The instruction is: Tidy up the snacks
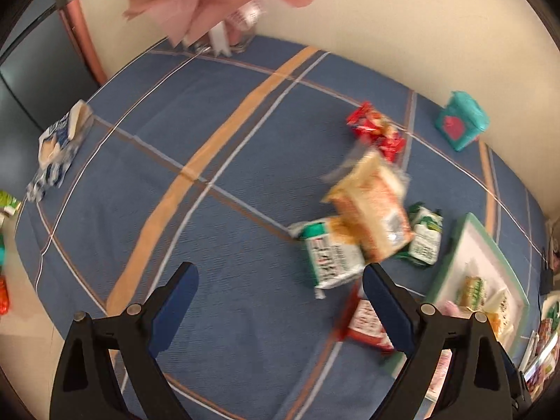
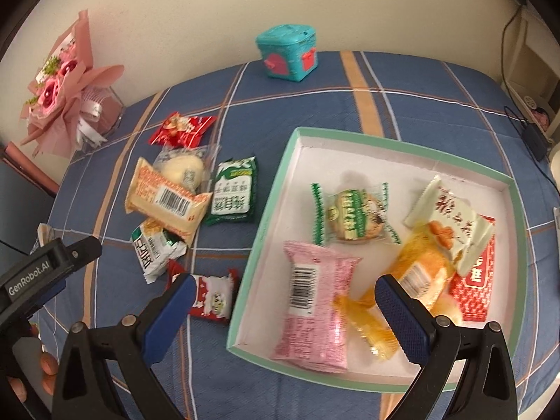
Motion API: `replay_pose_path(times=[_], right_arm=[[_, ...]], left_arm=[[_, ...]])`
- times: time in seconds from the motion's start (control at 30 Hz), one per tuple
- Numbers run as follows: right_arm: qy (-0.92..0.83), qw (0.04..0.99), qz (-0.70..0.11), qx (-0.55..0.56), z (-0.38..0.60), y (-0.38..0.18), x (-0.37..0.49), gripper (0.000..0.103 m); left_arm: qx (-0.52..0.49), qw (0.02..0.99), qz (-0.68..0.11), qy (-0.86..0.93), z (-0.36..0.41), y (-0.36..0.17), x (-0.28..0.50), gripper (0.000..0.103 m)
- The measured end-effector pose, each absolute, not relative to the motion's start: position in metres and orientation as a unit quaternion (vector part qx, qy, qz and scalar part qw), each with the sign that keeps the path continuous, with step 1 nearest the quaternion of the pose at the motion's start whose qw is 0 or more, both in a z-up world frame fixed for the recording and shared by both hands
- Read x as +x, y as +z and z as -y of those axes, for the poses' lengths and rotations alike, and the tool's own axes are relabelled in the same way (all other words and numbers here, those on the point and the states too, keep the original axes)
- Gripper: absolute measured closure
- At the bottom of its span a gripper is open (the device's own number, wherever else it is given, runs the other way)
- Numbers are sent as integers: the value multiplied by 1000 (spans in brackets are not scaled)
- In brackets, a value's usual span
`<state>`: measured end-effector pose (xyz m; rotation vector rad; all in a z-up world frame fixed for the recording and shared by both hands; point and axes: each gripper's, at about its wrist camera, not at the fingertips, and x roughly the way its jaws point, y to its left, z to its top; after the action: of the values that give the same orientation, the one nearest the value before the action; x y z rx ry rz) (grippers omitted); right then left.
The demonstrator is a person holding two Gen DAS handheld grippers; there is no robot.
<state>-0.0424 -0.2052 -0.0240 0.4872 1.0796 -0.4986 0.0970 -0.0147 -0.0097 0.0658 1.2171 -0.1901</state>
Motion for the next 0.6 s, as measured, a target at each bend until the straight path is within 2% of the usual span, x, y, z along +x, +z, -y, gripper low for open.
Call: replay_pose_path(times=[0.27,0.6], right_arm=[[-198,802,-521,216,173,-37,-19,0],[-165,799,-537,214,151,-56,0,0]], left_arm=[[21,816,-573,-71,-13,-18,107,8],[33,791,-606,-77,-6,-49,113,8]])
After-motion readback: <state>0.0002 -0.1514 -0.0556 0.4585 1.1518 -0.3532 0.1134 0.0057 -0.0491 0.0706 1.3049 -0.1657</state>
